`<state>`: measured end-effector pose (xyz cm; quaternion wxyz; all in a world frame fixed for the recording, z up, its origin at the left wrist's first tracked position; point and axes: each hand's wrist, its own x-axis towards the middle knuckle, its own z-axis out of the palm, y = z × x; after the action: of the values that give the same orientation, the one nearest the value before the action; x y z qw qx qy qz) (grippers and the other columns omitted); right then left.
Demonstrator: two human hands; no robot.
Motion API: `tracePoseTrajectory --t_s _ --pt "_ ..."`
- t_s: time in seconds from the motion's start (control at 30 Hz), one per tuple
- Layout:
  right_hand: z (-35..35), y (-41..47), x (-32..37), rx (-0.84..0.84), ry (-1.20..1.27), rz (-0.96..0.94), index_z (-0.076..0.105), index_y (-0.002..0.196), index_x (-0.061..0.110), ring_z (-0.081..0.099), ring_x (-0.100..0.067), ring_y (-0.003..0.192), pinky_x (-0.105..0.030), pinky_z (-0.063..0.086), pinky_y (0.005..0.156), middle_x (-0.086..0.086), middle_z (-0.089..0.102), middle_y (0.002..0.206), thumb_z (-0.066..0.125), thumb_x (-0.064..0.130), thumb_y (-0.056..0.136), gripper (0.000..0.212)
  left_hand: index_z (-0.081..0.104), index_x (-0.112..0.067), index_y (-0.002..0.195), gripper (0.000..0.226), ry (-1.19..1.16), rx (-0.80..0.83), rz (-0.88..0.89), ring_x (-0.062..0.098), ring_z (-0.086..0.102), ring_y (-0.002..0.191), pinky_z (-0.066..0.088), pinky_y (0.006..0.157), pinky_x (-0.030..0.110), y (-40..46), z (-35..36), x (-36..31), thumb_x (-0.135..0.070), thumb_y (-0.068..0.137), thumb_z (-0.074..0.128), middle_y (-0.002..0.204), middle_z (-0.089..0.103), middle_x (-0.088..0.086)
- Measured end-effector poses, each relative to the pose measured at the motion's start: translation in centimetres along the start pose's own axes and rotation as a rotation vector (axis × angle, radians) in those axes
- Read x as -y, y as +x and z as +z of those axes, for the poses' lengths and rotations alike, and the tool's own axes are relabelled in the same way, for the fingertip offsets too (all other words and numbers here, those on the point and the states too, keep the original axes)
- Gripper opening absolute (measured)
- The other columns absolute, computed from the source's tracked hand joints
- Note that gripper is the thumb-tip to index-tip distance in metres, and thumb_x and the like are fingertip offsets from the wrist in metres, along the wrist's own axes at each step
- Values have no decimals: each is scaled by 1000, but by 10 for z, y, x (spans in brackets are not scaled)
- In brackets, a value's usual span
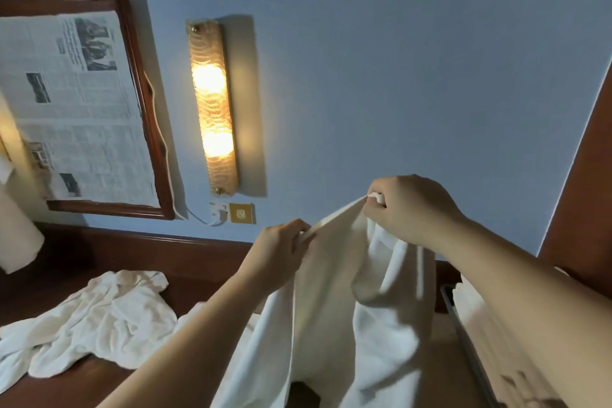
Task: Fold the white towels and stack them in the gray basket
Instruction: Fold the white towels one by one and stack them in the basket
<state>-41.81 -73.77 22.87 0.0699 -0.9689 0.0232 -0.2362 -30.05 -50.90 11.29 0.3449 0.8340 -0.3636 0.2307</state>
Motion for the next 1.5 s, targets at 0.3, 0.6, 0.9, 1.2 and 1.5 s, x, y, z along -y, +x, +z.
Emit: tracePoseTrajectory --t_s 0.3,0.6,0.9,1.2,1.5 --pt "-21 0 -37 -209 -79 222 55 78 9 58 -35 74 -34 51 68 -7 61 72 48 32 90 27 77 -29 108 21 -91 -20 -339 -3 64 76 49 66 21 -80 26 59 -16 92 73 82 68 -25" --pt "7 -14 -59 -123 -91 463 63 83 15 63 -39 85 -35 47 72 -11 71 92 51 34 94 26 67 -25 97 12 43 -130 -458 23 67 75 51 68 37 -98 -3 104 -20 103 57 79 68 -10" --pt "73 -23 55 264 324 210 55 141 43 59 -10 124 -39 49 105 19 63 133 76 82 64 89 74 -21 99 19 11 -41 67 13 57 70 42 60 23 16 -51 -1 -36 103 62 80 65 -13" --pt "73 -4 64 66 195 109 61 87 24 58 -24 81 -35 45 67 5 65 80 52 43 97 23 76 -21 92 9 21 -44 120 9 50 63 36 57 22 28 -69 8 -29 95 73 62 51 -22" --pt "48 10 53 -105 91 104 57 82 13 59 -28 69 -35 51 65 -3 60 68 49 35 95 26 72 -17 99 10 -54 74 -122 8 58 74 43 67 27 -49 -19 74 -22 102 64 87 66 -10"
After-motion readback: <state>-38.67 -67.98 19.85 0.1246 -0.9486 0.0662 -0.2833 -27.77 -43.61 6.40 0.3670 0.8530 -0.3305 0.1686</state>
